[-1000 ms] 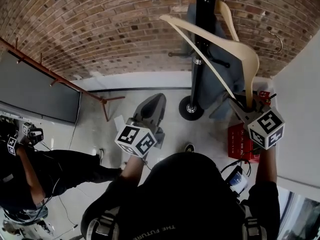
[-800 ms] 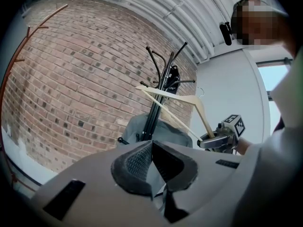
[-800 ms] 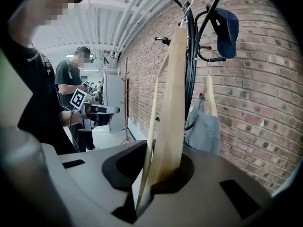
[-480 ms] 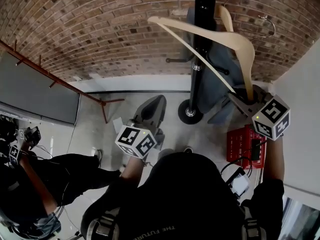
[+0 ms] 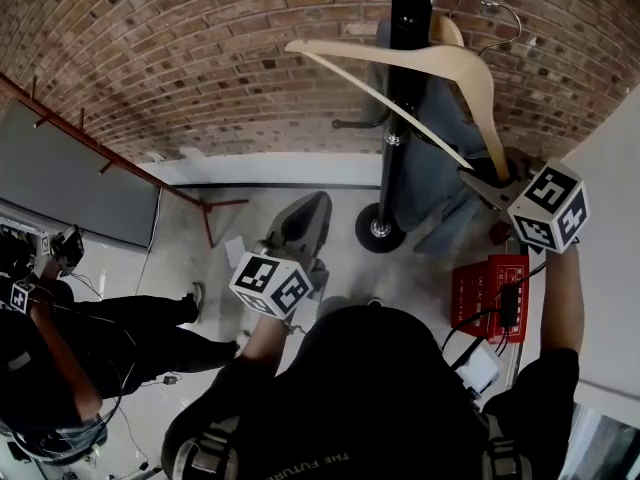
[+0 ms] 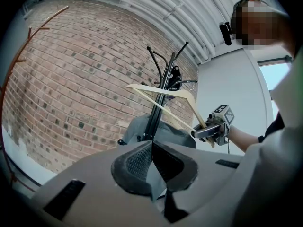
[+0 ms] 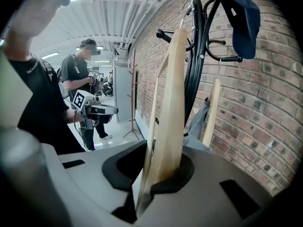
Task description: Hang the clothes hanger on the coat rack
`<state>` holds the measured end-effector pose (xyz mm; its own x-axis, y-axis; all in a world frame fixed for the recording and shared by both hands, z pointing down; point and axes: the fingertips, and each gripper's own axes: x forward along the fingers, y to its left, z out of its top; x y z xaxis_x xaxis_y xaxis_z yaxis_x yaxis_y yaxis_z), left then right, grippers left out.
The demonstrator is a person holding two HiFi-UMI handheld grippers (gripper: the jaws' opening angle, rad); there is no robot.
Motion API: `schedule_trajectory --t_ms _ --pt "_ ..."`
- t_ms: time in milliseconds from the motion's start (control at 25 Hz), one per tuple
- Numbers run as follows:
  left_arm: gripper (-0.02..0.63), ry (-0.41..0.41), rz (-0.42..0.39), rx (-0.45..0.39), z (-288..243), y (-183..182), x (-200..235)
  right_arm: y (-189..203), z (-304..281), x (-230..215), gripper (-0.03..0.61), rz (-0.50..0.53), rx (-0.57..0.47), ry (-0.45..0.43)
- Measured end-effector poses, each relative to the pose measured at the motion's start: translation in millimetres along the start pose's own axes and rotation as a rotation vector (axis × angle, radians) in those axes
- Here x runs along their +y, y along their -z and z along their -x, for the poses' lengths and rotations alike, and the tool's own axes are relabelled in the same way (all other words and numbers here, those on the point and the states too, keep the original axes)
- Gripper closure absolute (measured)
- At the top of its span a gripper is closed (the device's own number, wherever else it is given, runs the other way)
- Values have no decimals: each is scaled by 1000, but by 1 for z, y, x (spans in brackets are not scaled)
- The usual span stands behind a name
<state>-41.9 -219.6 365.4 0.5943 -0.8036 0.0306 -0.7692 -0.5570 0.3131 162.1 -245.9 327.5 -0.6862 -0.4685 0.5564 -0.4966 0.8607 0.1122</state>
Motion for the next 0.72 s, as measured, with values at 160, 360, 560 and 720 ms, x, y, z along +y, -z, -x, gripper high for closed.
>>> schedule_trajectory --t_ms 160,360,560,720 --pt "595 -11 2 -1 3 2 2 -5 -2 -10 529 16 29 -5" --pt "595 -23 10 -12 7 0 3 -12 -4 -15 529 30 32 -10" --pt "595 -36 15 -11 13 3 9 -12 -9 -19 529 53 72 -9" --pt "595 -29 23 -1 14 8 6 -12 -10 -22 529 52 93 -11"
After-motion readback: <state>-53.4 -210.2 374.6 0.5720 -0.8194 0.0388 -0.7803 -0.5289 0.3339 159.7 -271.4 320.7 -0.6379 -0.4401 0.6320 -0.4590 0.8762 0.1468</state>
